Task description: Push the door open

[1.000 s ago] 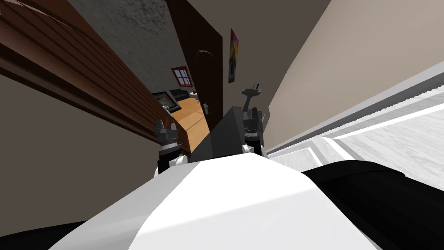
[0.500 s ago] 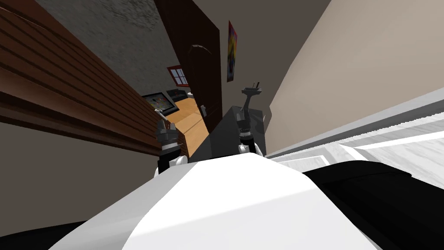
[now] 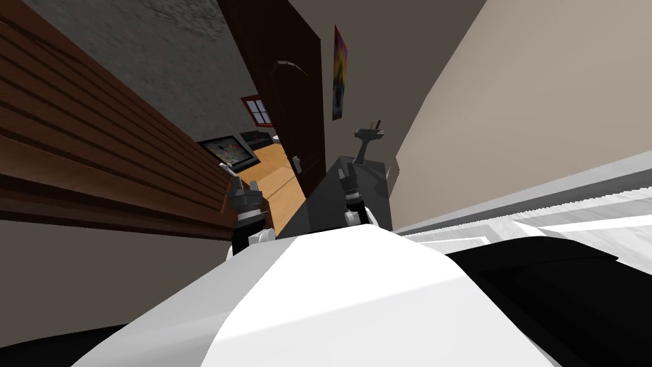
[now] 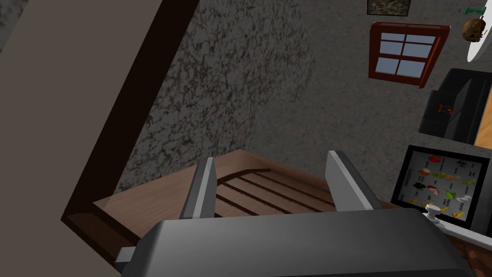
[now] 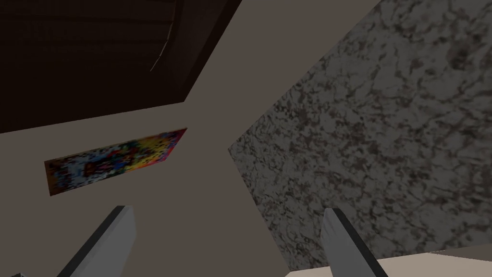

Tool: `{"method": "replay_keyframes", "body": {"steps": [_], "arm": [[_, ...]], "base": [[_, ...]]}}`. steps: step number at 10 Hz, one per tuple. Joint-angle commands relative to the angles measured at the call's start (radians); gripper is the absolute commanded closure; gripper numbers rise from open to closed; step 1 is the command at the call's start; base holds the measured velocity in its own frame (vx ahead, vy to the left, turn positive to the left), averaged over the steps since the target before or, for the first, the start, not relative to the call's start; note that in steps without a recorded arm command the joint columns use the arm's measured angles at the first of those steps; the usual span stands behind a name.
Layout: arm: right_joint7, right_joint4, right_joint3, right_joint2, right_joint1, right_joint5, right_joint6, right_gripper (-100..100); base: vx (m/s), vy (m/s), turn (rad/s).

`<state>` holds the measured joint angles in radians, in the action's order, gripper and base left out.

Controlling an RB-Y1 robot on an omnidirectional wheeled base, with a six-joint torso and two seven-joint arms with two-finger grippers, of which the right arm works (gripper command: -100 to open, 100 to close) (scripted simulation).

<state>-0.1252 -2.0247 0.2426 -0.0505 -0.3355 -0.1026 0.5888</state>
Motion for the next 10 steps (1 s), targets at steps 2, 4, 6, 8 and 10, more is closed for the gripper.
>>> {"method": "replay_keyframes", "body": {"steps": [2, 4, 6, 8, 10], "arm": [[-0.014, 0.05, 0.05, -0.009, 0.036, 0.002, -0.01, -100], [-0.028, 0.097, 0.091, -0.016, 0.072, 0.006, -0.019, -100], [-0.042, 0.145, 0.133, -0.024, 0.108, 0.009, -0.03, -100], [-0.051, 0.179, 0.162, -0.028, 0.134, 0.012, -0.037, -100], [-0.066, 0.23, 0.207, -0.035, 0.173, 0.016, -0.047, -100]], "base": [[0.125, -0.006, -0.038], [0.151, 0.015, -0.049], [0.141, -0.016, -0.043], [0.123, 0.002, -0.041], [0.129, -0.003, -0.051]]}}
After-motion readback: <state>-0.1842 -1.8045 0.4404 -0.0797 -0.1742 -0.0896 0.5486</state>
